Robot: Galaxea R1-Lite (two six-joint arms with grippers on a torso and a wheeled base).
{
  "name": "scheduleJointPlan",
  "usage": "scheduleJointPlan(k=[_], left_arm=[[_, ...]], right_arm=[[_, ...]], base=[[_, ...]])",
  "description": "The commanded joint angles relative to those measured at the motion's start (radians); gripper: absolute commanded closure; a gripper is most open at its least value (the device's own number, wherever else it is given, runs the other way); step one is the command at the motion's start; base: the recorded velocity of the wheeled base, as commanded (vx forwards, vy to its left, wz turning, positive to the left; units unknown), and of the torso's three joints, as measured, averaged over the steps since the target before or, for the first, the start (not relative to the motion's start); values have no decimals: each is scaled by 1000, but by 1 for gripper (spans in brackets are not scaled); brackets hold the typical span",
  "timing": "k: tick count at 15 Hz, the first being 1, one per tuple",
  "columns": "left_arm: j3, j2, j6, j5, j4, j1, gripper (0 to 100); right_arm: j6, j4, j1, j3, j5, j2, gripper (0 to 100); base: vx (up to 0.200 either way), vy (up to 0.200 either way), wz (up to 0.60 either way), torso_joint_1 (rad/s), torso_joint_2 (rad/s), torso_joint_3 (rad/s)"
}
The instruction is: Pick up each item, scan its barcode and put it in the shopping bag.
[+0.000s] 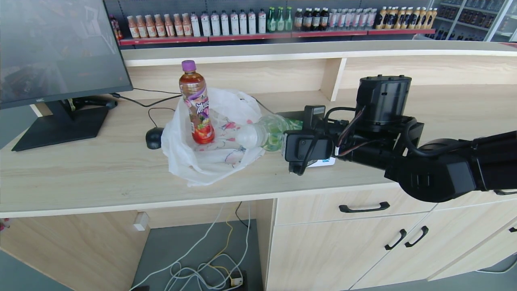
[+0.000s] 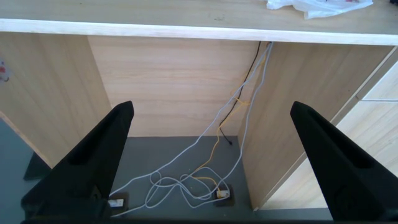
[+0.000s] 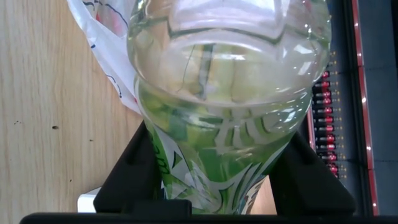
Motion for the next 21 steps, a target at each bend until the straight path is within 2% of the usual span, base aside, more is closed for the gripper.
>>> scheduleJointPlan(k=[1,12,14,17,19,21], left_arm=[[0,0,0,0,0,0,0],[0,0,0,0,0,0,0],[0,0,0,0,0,0,0],[0,0,0,0,0,0,0],[0,0,0,-2,0,0,0],[0,0,0,0,0,0,0]], right_arm=[[3,0,0,-4,0,-2,100],[87,-3,14,-12,20,-101,100],[148,-3,14,-7,23,-139,100],[279,-29,12,2,88,-165,100],[417,-168,12,92,100,-191,100],[589,-397,14,221,100,-191,100]], base=[[0,0,0,0,0,0],[0,0,0,0,0,0],[0,0,0,0,0,0],[0,0,0,0,0,0],[0,0,0,0,0,0],[0,0,0,0,0,0]])
